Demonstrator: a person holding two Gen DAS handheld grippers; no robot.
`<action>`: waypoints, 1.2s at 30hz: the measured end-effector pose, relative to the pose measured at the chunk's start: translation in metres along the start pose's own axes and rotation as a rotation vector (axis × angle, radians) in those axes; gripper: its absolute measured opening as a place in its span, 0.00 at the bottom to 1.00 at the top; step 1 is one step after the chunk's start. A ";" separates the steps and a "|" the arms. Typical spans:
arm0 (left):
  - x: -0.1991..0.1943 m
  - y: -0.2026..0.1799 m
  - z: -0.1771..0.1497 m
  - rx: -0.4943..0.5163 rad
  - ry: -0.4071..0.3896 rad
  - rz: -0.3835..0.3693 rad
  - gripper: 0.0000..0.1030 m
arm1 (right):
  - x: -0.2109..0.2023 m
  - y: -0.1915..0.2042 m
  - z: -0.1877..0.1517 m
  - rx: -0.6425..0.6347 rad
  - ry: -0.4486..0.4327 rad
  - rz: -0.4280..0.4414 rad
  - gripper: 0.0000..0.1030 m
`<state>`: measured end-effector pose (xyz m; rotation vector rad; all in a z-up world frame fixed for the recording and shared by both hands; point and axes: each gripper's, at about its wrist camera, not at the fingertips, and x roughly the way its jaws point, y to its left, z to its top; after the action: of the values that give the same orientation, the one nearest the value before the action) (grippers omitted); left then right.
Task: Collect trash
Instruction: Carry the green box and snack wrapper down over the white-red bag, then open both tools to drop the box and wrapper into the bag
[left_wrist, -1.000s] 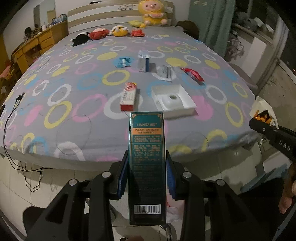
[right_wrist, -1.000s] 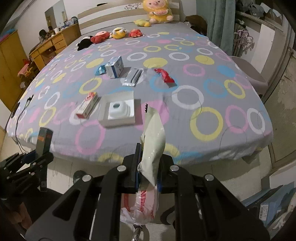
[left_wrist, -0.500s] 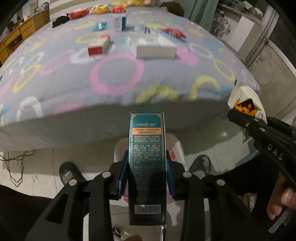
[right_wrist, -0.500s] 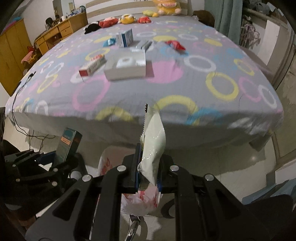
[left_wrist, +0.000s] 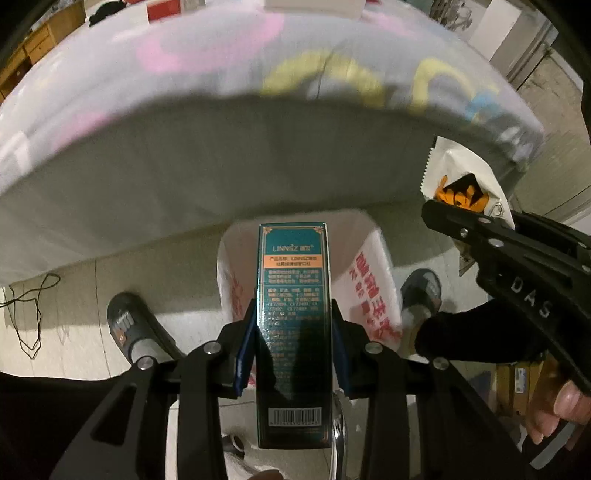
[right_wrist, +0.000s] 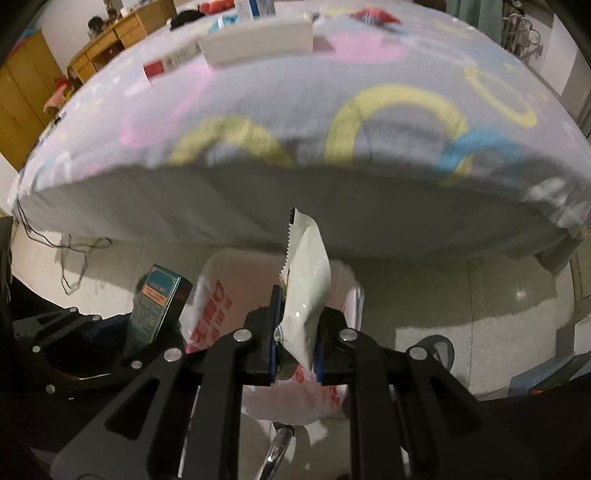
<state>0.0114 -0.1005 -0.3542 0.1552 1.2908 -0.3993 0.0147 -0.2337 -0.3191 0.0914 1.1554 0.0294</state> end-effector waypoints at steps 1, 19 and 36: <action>0.005 0.000 0.000 0.001 0.010 0.004 0.34 | 0.006 0.001 -0.001 -0.005 0.014 -0.004 0.13; 0.047 0.004 -0.012 -0.027 0.118 0.010 0.34 | 0.067 0.012 0.003 -0.001 0.134 -0.009 0.14; 0.053 0.006 -0.016 -0.045 0.131 0.011 0.81 | 0.082 0.001 0.001 0.066 0.165 -0.006 0.74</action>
<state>0.0107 -0.1004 -0.4103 0.1524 1.4265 -0.3555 0.0486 -0.2270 -0.3931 0.1466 1.3214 -0.0068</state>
